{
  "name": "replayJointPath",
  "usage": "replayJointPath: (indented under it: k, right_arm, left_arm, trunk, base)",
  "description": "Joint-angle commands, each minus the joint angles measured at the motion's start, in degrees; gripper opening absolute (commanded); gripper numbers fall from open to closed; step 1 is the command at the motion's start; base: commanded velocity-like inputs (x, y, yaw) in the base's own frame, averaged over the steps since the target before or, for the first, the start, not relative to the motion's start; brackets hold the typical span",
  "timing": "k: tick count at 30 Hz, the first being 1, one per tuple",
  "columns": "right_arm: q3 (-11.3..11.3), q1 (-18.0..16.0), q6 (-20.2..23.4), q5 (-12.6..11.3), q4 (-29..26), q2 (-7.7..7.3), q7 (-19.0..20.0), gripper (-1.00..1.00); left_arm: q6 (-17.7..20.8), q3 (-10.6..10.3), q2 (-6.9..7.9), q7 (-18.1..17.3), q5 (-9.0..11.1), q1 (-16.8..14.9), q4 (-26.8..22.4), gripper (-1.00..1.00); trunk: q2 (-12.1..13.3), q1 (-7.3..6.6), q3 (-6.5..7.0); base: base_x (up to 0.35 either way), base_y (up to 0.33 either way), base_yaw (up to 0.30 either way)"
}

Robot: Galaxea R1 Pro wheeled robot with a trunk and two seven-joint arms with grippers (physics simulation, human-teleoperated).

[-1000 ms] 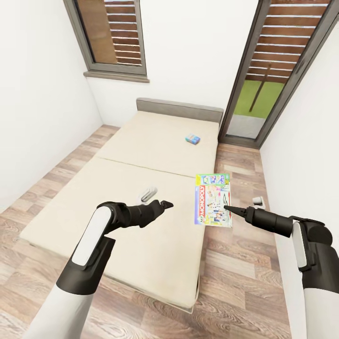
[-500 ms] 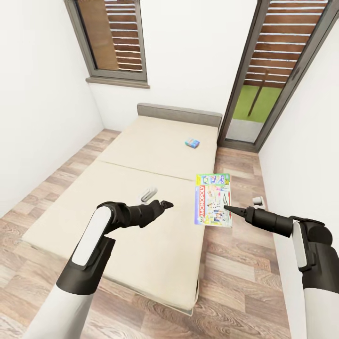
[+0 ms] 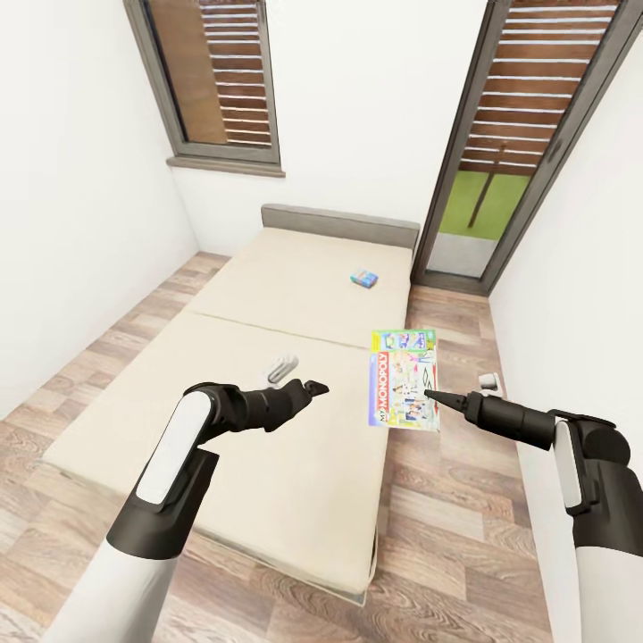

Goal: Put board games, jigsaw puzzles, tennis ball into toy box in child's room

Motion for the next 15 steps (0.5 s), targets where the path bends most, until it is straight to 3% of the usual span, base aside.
replayJointPath:
  k: [1, 15]
  right_arm:
    - [-0.02, -0.04, 0.40, -0.22, 0.00, 0.00, -0.01, -1.00]
    - [-0.02, -0.04, 0.40, -0.22, -0.53, 0.02, -0.01, -1.00]
  left_arm:
    - [0.08, 0.02, -0.02, 0.62, 0.51, -0.06, -0.05, 1.00]
    - [0.08, 0.09, 0.06, 0.74, 0.54, -0.04, -0.05, 1.00]
  trunk:
    - [-0.10, 0.04, 0.00]
    - [-0.10, 0.04, 1.31]
  base:
    - [0.000, 0.000, 0.000]
    - [0.000, 0.000, 0.000]
